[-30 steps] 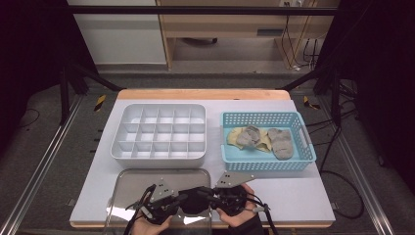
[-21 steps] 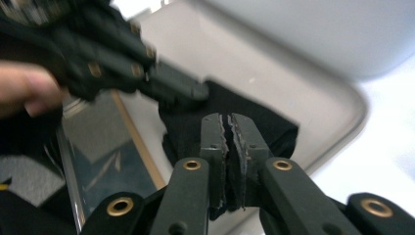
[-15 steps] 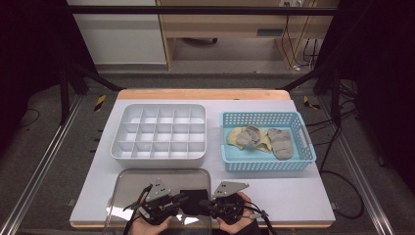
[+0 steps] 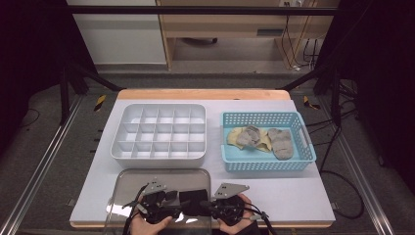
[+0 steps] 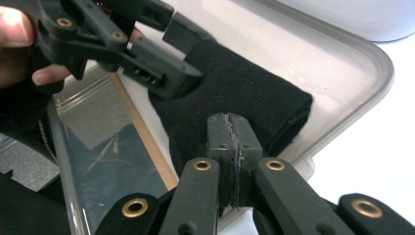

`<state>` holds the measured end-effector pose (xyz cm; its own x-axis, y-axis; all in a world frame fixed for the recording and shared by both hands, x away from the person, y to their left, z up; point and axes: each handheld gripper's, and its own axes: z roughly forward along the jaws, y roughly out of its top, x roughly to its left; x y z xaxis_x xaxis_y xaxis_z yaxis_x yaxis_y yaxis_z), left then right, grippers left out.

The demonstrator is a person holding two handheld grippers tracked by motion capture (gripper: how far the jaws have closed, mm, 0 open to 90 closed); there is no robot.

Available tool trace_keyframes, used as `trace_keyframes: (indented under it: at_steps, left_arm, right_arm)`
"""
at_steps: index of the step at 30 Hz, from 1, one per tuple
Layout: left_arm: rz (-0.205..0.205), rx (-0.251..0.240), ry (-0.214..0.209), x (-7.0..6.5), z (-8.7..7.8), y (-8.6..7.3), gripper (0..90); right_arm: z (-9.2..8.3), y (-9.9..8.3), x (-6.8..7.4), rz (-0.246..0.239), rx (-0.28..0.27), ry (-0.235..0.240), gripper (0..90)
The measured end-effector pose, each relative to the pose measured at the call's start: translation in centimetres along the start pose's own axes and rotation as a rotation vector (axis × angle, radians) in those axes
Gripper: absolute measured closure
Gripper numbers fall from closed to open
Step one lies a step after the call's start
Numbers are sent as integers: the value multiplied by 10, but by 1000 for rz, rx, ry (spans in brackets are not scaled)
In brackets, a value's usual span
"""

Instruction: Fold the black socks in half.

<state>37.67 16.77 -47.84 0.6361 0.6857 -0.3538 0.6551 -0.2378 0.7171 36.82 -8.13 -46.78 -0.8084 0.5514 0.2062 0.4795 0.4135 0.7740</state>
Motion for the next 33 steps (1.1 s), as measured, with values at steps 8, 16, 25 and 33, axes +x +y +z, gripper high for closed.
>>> trace_keyframes:
  at_steps: [8,16,25,33]
  left_arm:
    - [-19,18,-77,-2,4,-1,367]
    - [-71,-37,-121,-5,-1,2,578]
    - [-52,-44,-61,-1,2,5,468]
    - [-71,-15,-85,6,9,3,315]
  right_arm:
    - [1,0,-1,-1,-2,-13,900]
    - [1,-1,-2,6,-6,-12,900]
    - [1,-2,-3,2,-9,-10,900]
    - [1,-2,-2,0,-8,-7,900]
